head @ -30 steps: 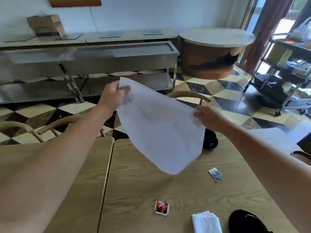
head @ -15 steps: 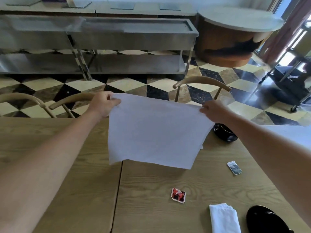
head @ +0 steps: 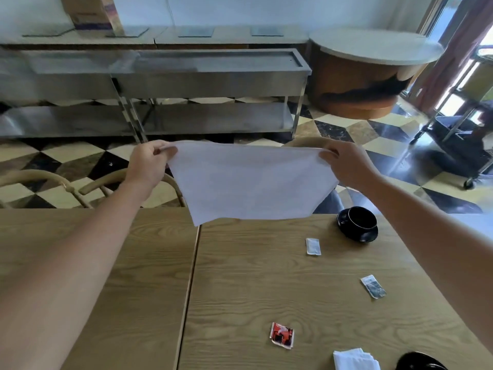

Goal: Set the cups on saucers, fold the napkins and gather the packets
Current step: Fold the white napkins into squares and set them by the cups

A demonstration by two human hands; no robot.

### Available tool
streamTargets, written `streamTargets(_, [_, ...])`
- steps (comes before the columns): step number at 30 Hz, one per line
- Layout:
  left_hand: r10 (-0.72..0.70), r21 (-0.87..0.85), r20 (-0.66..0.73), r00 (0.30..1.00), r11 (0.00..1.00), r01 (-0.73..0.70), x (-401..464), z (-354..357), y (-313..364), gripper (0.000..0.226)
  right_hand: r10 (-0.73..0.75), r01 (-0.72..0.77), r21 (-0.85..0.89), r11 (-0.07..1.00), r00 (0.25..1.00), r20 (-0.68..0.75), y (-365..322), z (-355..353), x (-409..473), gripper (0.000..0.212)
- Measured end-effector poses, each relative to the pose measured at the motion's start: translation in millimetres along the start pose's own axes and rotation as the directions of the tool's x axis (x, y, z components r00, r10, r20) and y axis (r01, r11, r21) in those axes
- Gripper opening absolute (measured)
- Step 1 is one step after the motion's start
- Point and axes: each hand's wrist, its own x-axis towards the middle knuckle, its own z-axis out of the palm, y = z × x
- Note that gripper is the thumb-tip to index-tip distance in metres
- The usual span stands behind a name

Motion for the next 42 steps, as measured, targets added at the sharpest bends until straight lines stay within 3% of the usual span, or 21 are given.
streamTargets(5, [0.030, 0.082, 0.090, 0.996, 0.996, -0.037, -49, -6, -43, 0.021, -0.046, 0.050, -0.041, 0.998, 0.994, 0.097, 30, 16, -58, 0.018])
streamTargets(9, [-0.045, 0.170, 0.199, 0.979, 0.985, 0.011, -115, 11, -107, 0.031, -0.037, 0.042, -0.022, 0.999, 0.979, 0.198, 62, 55, -133, 0.015])
streamTargets(11, [-0.076, 0.242, 0.238, 0.968, 0.970, 0.017, -156, 21, -143, 0.036, 0.018, -0.013, -0.021, 1.000, 0.962, 0.271, 80, 81, -178, 0.012])
streamTargets(15, [-0.171, 0.457, 0.348, 0.922, 0.889, -0.008, -246, 35, -207, 0.030, 0.146, -0.071, -0.195, 0.978, 0.903, 0.404, 115, 129, -267, 0.013])
streamTargets(21, [-0.341, 0.564, 0.478, 0.809, 0.825, 0.015, -345, 39, -262, 0.041, 0.299, -0.085, -0.381, 0.921, 0.781, 0.548, 135, 167, -349, 0.026])
streamTargets(24, [-0.431, 0.595, 0.475, 0.767, 0.799, 0.081, -360, 29, -267, 0.038, 0.342, 0.018, -0.498, 0.867, 0.705, 0.621, 130, 173, -363, 0.035])
streamTargets(27, [-0.439, 0.565, 0.447, 0.780, 0.814, 0.135, -360, 19, -264, 0.032, 0.369, 0.109, -0.542, 0.833, 0.620, 0.692, 124, 172, -364, 0.035])
streamTargets(31, [-0.511, 0.519, 0.424, 0.748, 0.814, 0.262, -346, 16, -259, 0.025, 0.451, 0.094, -0.516, 0.851, 0.372, 0.811, 116, 164, -350, 0.024])
streamTargets(34, [-0.574, 0.487, 0.410, 0.709, 0.795, 0.362, -326, 20, -254, 0.020, 0.423, -0.031, -0.433, 0.901, 0.285, 0.860, 110, 155, -322, 0.031])
streamTargets(37, [-0.564, 0.413, 0.365, 0.741, 0.811, 0.414, -297, 30, -243, 0.016, 0.347, -0.202, -0.288, 0.936, 0.396, 0.850, 109, 150, -282, 0.024])
streamTargets(39, [-0.546, 0.356, 0.325, 0.772, 0.827, 0.435, -273, 40, -237, 0.016, 0.368, -0.293, -0.247, 0.924, 0.503, 0.782, 113, 149, -256, 0.018])
streamTargets(42, [-0.538, 0.268, 0.245, 0.807, 0.837, 0.477, -233, 59, -232, 0.015, 0.427, -0.426, -0.180, 0.887, 0.604, 0.673, 129, 149, -222, 0.010])
